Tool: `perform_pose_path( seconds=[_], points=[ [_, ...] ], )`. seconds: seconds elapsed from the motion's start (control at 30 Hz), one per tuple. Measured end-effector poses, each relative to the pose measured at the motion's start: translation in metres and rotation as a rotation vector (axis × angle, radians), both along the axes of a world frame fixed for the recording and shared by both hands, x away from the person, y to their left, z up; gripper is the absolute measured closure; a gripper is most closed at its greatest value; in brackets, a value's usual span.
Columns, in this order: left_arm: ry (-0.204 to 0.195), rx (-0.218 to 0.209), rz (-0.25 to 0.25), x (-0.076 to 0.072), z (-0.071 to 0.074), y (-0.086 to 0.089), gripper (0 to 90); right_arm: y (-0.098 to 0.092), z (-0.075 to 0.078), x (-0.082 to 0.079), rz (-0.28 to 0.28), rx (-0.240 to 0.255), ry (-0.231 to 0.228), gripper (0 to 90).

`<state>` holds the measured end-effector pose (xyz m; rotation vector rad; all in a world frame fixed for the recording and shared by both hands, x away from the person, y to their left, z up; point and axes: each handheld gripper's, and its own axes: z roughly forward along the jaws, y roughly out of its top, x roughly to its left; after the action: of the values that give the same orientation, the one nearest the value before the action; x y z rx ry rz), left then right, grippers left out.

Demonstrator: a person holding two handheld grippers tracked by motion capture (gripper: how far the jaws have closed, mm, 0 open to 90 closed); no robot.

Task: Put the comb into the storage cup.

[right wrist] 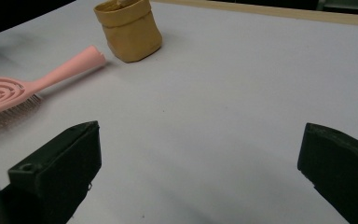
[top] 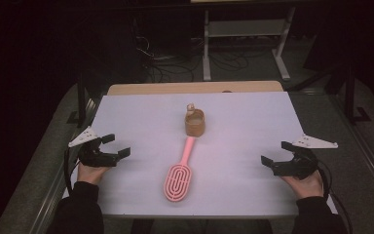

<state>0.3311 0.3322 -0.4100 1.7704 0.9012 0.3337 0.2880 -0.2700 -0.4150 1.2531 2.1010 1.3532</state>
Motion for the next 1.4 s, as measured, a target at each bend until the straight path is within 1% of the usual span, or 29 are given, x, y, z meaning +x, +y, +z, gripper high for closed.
perform_pose_path(
  seconds=[0.13,0.23,0.33,0.4,0.47,0.53,0.73,0.8,0.83,1.07,1.23,1.4],
  points=[
    [0.001,0.002,-0.015,0.001,0.003,-0.002,0.0,-0.001,0.000,-0.001,-0.009,0.009,0.001,0.0],
    [-0.019,0.013,-0.030,0.000,0.010,-0.006,0.0,-0.002,-0.001,0.000,-0.007,0.010,0.006,0.0],
    [-0.026,0.020,-0.047,0.000,0.015,-0.009,0.0,-0.001,-0.002,0.001,-0.008,0.009,0.009,0.0],
    [-0.036,0.052,-0.074,0.002,0.024,-0.017,0.0,-0.001,-0.002,0.001,-0.008,0.007,0.010,0.0],
    [-0.039,0.055,-0.079,0.002,0.026,-0.019,0.0,-0.001,-0.002,0.001,-0.008,0.007,0.008,0.0],
    [-0.043,0.066,-0.096,0.005,0.031,-0.025,0.0,-0.002,-0.002,0.000,-0.010,0.009,0.008,0.0],
    [-0.039,0.089,-0.126,0.011,0.037,-0.033,0.0,-0.001,-0.002,0.000,-0.005,0.006,0.009,0.0],
    [-0.038,0.088,-0.134,0.012,0.039,-0.036,0.0,-0.001,-0.002,0.000,-0.005,0.007,0.010,0.0],
    [-0.037,0.097,-0.145,0.014,0.041,-0.038,0.0,-0.001,-0.002,0.000,-0.005,0.007,0.010,0.0],
    [-0.036,0.105,-0.165,0.017,0.047,-0.044,0.0,-0.001,-0.002,0.000,-0.005,0.008,0.010,0.0],
    [-0.026,0.109,-0.185,0.022,0.051,-0.047,0.0,-0.001,-0.002,0.000,-0.004,0.011,0.008,0.0],
    [-0.025,0.126,-0.205,0.027,0.055,-0.053,0.0,-0.002,-0.002,-0.001,-0.003,0.014,0.010,0.0]
  ],
)
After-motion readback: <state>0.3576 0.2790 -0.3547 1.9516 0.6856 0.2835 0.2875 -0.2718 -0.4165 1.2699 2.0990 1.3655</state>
